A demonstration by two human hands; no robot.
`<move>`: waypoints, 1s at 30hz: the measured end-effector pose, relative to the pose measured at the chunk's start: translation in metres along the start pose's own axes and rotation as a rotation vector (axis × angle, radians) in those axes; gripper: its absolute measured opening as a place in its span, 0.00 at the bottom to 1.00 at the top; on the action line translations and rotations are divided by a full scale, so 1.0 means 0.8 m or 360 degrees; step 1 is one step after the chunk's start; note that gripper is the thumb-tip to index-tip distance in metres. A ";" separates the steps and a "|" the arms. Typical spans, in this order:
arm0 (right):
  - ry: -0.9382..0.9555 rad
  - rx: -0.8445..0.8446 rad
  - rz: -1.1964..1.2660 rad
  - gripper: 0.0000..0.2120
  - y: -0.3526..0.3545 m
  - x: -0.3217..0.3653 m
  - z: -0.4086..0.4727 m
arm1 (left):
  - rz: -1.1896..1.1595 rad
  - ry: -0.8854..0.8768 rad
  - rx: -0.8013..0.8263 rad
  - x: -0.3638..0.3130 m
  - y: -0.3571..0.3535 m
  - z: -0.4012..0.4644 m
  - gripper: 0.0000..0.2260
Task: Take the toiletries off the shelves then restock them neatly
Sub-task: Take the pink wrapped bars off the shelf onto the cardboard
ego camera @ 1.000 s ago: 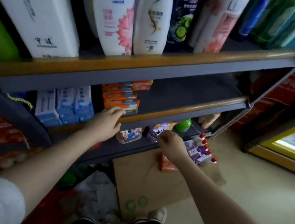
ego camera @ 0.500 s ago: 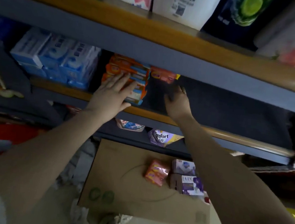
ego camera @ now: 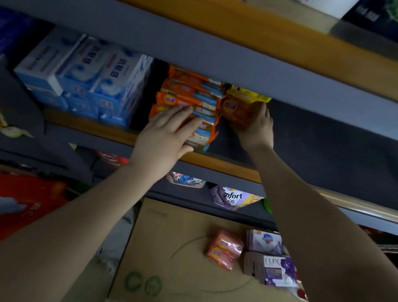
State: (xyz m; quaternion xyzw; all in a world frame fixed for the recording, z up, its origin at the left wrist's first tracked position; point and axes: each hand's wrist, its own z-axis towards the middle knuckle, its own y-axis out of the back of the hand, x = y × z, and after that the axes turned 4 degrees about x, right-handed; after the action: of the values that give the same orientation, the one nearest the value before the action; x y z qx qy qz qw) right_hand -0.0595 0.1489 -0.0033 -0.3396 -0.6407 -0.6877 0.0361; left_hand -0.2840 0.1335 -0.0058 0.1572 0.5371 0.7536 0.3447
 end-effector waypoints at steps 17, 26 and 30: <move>0.0217 0.0348 0.1031 0.23 0.063 0.006 -0.192 | -0.1715 0.0366 0.0255 -0.072 0.078 -0.023 0.26; 0.0365 -0.0034 0.0258 0.29 0.026 -0.005 -0.256 | -0.1874 0.0694 0.0498 -0.084 0.051 -0.060 0.17; 0.0243 0.0119 0.0688 0.30 0.040 -0.015 -0.281 | -0.2823 0.1326 0.0836 -0.089 0.039 -0.074 0.09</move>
State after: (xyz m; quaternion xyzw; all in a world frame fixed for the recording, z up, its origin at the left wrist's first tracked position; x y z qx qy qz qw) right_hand -0.1290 -0.0650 0.0296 -0.4143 -0.5736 -0.6634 0.2435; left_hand -0.2804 0.0373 0.0100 -0.5029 0.6862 0.0788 0.5197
